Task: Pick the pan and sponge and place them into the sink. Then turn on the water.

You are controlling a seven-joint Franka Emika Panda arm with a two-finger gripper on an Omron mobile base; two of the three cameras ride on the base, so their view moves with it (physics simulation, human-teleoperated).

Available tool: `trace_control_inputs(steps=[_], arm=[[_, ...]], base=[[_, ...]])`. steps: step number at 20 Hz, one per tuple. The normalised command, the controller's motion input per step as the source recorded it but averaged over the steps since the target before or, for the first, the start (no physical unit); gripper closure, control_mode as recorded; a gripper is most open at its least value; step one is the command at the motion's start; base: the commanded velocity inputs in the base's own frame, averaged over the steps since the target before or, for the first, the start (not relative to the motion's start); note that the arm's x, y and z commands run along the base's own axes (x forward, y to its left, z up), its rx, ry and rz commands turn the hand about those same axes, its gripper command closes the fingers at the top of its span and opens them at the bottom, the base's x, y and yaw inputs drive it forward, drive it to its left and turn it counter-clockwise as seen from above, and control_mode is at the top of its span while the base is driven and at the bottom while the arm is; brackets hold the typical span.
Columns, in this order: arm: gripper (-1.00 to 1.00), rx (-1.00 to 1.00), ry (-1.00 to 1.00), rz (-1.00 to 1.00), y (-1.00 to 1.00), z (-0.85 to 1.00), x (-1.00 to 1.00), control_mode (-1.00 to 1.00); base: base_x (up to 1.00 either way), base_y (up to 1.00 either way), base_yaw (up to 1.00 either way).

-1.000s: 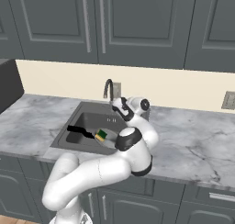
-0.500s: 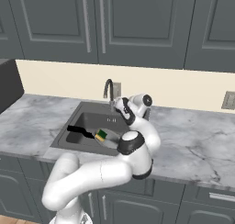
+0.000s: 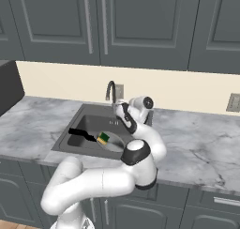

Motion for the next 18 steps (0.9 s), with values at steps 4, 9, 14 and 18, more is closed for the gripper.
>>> trace_control_inputs(steps=[4, 9, 14, 18], arm=[[-1.00, 0.01, -0.07, 0.00, 0.05, 0.25, -0.16, -1.00], [-1.00, -0.01, 0.05, 0.00, 0.08, 0.01, 0.03, -1.00], [-1.00, -0.08, 0.11, -0.01, 0.20, -0.06, 0.16, -1.00], [-1.00, -0.05, 0.08, -0.02, 0.20, -0.03, 0.29, -1.00]], base=[[0.00, 0.00, 0.00], [0.00, 0.00, 0.00], [0.00, 0.00, 0.00], [0.00, 0.00, 0.00]])
